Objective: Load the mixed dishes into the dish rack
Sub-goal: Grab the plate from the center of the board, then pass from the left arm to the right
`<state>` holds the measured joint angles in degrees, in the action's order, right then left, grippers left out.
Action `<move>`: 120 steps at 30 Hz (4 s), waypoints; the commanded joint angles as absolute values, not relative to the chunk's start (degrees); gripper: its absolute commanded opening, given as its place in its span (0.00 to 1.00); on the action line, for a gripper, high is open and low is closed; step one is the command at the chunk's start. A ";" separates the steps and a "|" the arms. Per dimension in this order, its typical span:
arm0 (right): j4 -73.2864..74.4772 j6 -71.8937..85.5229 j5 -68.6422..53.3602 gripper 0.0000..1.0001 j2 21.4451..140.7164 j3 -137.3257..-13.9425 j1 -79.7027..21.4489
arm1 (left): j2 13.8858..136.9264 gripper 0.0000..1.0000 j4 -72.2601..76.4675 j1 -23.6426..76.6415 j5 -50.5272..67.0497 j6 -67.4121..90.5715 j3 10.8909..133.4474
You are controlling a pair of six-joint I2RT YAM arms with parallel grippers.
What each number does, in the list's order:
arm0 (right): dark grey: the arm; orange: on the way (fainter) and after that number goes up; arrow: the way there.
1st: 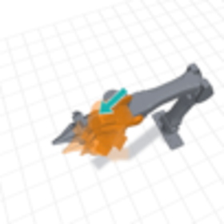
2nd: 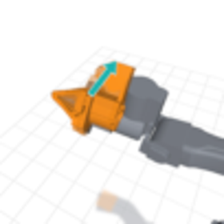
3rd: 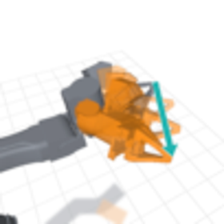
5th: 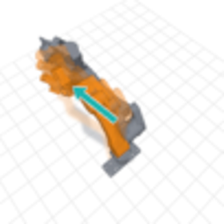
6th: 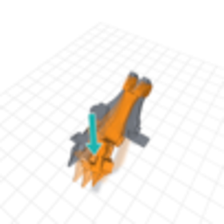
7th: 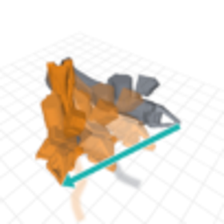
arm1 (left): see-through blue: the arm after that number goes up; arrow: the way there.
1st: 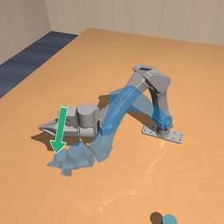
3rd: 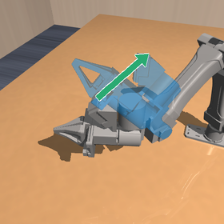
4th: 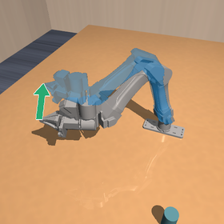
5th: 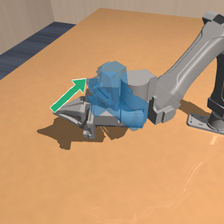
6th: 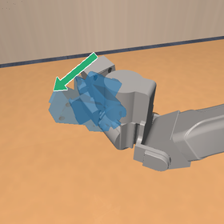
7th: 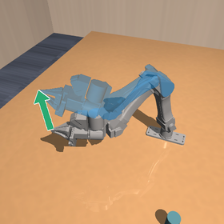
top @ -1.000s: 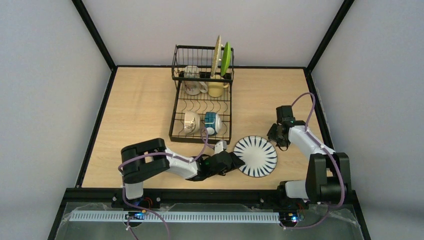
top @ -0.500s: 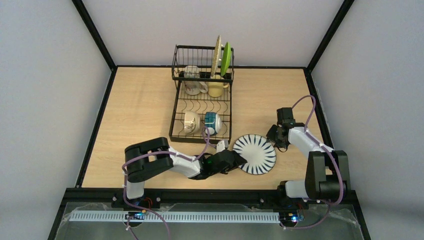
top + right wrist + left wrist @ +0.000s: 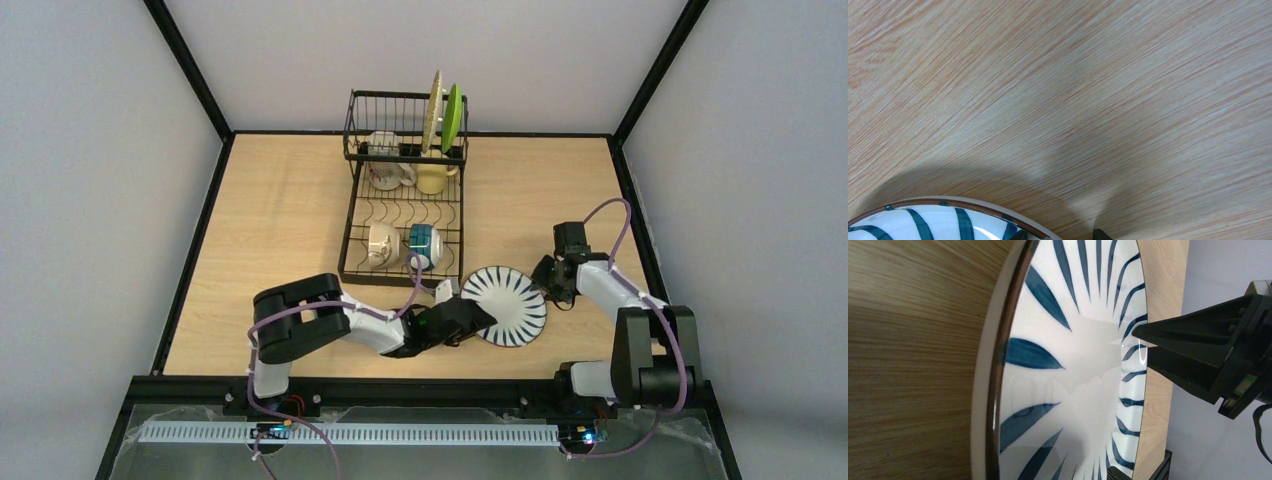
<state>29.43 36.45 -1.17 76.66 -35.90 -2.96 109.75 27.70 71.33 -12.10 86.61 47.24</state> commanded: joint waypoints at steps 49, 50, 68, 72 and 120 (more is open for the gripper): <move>38.39 44.06 -2.16 0.74 60.96 -35.50 -3.33 | 106.55 0.02 3.99 74.52 -20.80 82.47 50.65; 38.36 44.35 -1.87 0.74 60.61 -35.78 -3.27 | 106.10 0.02 3.43 74.73 -21.02 81.85 50.76; 39.42 43.36 2.43 0.78 55.55 -39.91 -3.31 | 96.50 0.02 -4.90 77.37 -24.55 72.45 52.92; 39.93 42.39 2.78 0.80 53.69 -40.64 -3.34 | 93.03 0.02 -7.91 77.40 -24.57 70.85 54.42; 3.60 40.59 -46.58 0.81 60.12 -57.82 -10.35 | 44.45 0.02 -10.97 48.52 -11.73 78.15 49.84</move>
